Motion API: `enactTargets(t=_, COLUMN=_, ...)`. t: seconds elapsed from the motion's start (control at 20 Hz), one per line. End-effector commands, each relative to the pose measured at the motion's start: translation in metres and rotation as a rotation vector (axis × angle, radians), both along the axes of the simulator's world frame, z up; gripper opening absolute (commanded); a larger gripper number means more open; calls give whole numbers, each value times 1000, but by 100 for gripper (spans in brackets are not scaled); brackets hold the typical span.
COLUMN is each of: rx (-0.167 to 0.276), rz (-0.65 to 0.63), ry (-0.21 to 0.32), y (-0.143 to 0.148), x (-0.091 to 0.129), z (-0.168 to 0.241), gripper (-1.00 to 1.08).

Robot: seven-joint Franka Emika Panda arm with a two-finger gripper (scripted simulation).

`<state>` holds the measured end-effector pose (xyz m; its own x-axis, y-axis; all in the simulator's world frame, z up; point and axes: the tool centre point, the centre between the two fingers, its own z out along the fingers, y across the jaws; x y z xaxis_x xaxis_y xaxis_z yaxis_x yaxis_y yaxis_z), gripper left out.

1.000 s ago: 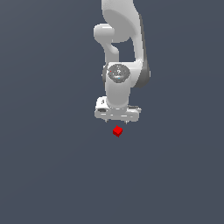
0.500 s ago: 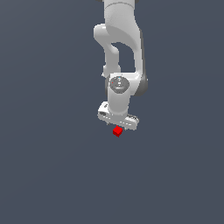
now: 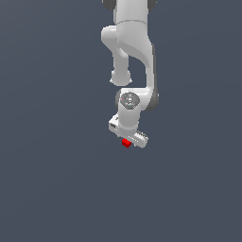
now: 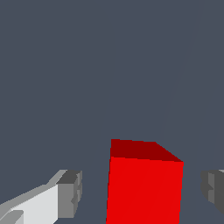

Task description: Pick up the red cube and move it to a goal position.

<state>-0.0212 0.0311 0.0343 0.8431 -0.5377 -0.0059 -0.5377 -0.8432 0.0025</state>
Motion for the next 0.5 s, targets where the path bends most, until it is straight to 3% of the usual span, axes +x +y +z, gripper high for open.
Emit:
enactTargets(t=0.0, rx=-1, rz=-35, ry=-4, y=1, x=1, z=-7, gripper=100)
enactTargets(t=0.35, rx=-2, rz=-72, ry=-7, y=1, x=1, z=-14, gripper=100)
enactTargets(t=0.4, rx=-2, rz=-72, ry=-7, y=1, x=1, z=-14, gripper=-100)
enactTargets(t=0.45, rx=-2, rz=-72, ry=-7, y=1, x=1, z=-14, gripper=-100)
